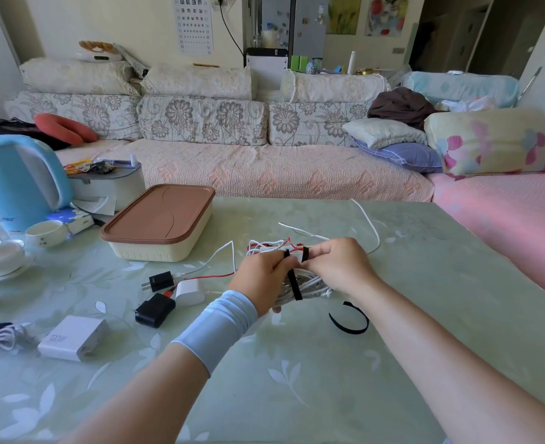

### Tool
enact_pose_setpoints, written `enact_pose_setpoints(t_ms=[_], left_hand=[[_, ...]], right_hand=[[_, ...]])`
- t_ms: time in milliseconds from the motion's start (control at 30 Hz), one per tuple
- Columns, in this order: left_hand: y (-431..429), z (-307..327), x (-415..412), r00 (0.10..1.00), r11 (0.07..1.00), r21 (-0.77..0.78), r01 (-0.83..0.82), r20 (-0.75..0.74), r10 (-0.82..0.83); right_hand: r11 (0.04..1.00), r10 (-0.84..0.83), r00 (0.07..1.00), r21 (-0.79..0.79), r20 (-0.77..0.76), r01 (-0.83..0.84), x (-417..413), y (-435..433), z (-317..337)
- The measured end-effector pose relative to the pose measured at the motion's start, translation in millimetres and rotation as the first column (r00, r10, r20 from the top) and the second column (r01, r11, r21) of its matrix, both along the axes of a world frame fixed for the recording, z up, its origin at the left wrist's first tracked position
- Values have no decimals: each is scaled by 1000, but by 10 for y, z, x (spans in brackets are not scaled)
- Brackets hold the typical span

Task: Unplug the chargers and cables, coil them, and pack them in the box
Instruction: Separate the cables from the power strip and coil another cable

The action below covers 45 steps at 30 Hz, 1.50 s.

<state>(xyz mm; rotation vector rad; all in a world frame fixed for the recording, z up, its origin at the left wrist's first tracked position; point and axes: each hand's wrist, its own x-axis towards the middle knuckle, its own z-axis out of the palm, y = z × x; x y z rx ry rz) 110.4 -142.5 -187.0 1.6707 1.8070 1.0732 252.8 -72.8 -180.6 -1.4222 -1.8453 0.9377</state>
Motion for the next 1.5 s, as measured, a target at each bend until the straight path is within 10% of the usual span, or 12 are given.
enact_pose_setpoints(t_ms=[600, 767, 1233, 1500], left_hand=[[75, 40, 20, 991, 986, -157, -61, -128, 41], [106, 80, -76, 996, 958, -273, -83, 16, 91], [105, 31, -188, 952, 943, -301, -141, 219, 212], [104, -2, -166, 964, 979, -146, -142, 205, 170]], right_hand=[[941, -9, 979, 332, 202, -60, -106, -213, 105], [801, 158, 948, 525, 276, -287, -145, -223, 27], [814, 387, 887, 360, 250, -457, -92, -228, 78], [957, 280, 960, 71, 11, -280, -27, -162, 77]])
